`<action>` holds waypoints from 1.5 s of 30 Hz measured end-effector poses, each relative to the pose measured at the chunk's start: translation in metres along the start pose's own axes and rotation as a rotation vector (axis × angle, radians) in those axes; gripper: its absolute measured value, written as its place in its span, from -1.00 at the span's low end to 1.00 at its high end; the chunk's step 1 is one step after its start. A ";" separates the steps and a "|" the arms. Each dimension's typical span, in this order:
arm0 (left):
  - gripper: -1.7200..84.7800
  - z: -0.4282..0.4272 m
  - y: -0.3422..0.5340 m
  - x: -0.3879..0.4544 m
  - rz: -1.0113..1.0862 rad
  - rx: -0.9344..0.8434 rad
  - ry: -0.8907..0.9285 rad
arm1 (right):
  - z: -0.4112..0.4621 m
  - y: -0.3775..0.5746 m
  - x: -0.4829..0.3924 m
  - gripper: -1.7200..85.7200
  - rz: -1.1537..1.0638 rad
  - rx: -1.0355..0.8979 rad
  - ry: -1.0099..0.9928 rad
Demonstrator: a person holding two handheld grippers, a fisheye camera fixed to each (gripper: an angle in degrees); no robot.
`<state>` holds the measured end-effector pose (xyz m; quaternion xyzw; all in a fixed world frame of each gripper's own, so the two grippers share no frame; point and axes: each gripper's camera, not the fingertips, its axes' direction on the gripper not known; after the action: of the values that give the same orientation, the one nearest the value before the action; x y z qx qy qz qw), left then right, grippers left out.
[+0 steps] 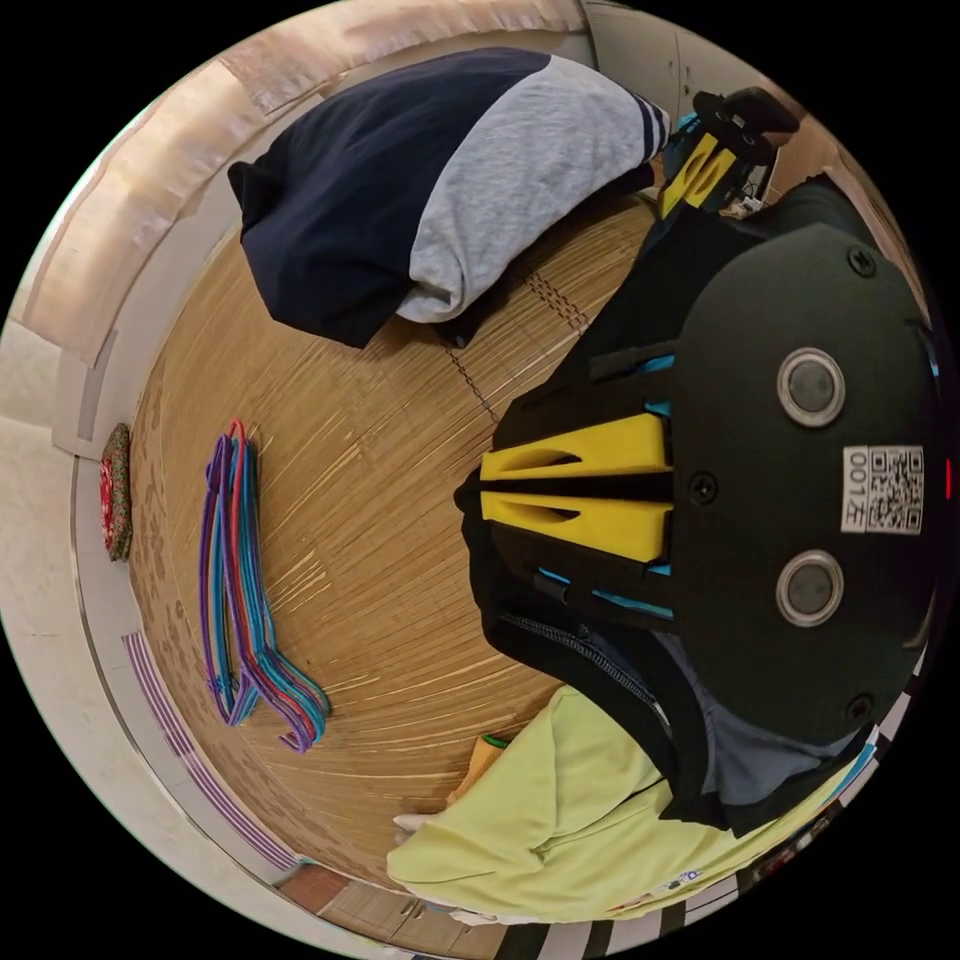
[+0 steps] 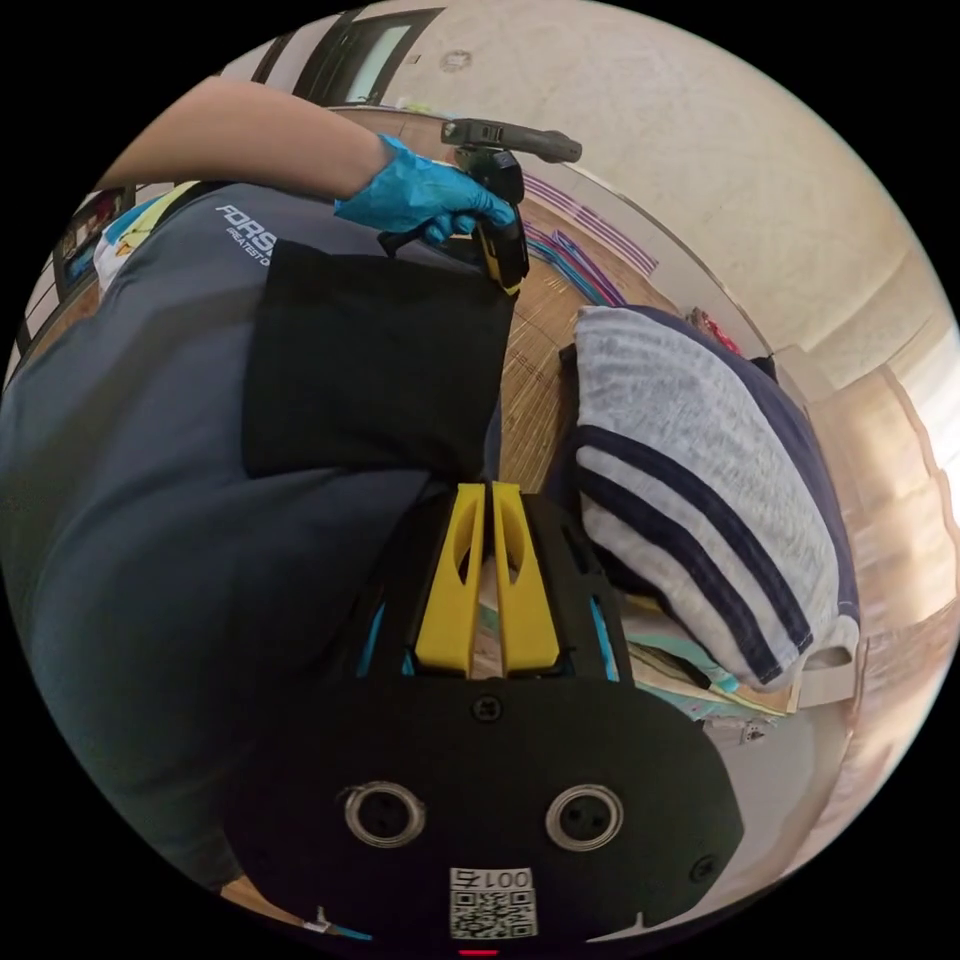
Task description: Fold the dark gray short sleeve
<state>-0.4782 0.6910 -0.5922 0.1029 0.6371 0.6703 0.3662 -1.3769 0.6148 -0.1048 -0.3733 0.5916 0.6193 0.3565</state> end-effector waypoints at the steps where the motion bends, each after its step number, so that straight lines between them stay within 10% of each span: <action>1: -0.98 0.000 0.003 -0.001 0.002 -0.001 0.007 | 0.001 -0.001 0.000 -0.93 0.006 0.004 -0.004; 15: -0.94 -0.062 0.090 -0.021 -0.028 0.142 0.151 | -0.023 -0.006 0.009 -0.87 0.158 0.043 -0.055; 27: -0.98 -0.115 0.280 -0.043 0.036 0.150 -0.073 | -0.066 -0.068 -0.029 -0.73 0.185 0.183 -0.161; 45: -0.82 -0.134 0.550 -0.155 -0.666 0.324 -0.200 | -0.064 -0.296 -0.157 -0.78 -0.175 0.324 -0.533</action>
<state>-0.6472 0.5345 -0.0519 0.0118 0.6946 0.3919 0.6032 -1.0398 0.5642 -0.1049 -0.1858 0.5338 0.5600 0.6057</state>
